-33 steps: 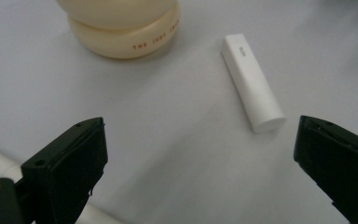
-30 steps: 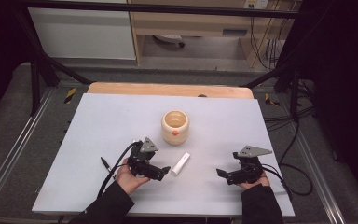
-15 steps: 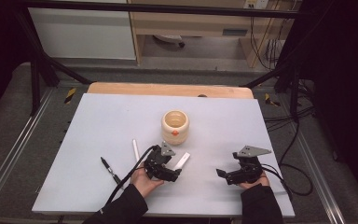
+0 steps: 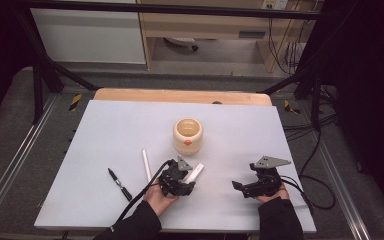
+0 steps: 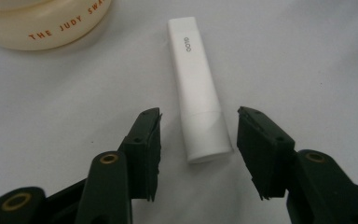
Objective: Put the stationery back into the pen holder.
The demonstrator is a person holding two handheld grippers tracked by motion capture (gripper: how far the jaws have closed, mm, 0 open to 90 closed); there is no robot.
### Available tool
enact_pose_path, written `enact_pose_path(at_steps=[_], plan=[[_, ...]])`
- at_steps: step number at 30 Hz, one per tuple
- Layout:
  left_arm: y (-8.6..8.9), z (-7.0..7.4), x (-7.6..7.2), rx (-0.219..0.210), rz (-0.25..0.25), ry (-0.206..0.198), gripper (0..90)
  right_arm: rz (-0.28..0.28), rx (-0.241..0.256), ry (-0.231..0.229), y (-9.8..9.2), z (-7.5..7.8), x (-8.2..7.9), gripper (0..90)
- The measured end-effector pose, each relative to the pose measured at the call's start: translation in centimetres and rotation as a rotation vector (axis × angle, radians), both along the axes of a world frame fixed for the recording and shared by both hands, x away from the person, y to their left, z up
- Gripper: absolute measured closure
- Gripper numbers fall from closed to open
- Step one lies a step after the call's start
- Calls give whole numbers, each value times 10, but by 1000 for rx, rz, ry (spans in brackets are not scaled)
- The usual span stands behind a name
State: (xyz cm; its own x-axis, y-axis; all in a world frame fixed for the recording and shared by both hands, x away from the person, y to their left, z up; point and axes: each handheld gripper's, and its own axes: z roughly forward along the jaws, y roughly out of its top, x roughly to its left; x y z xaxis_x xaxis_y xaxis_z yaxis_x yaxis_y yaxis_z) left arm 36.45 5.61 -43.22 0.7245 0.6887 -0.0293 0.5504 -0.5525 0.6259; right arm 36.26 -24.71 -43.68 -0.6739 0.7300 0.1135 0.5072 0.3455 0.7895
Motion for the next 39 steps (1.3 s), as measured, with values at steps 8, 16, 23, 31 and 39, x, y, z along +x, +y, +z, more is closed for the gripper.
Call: enact_pose_path(at_steps=[8,16,23,31,39], plan=[[-5,-3,0,14,15,14,596,1,1,0,0,0,0,6],[-8,-4,0,23,22,19,631,3,0,2,0,0,0,6],[-8,-4,0,36,29,25,660,4,1,2,0,0,0,6],[-6,-3,3,25,11,42,667,5,2,4,0,0,0,7],[-1,2,5,5,-2,43,669,7,3,2,0,0,0,7]])
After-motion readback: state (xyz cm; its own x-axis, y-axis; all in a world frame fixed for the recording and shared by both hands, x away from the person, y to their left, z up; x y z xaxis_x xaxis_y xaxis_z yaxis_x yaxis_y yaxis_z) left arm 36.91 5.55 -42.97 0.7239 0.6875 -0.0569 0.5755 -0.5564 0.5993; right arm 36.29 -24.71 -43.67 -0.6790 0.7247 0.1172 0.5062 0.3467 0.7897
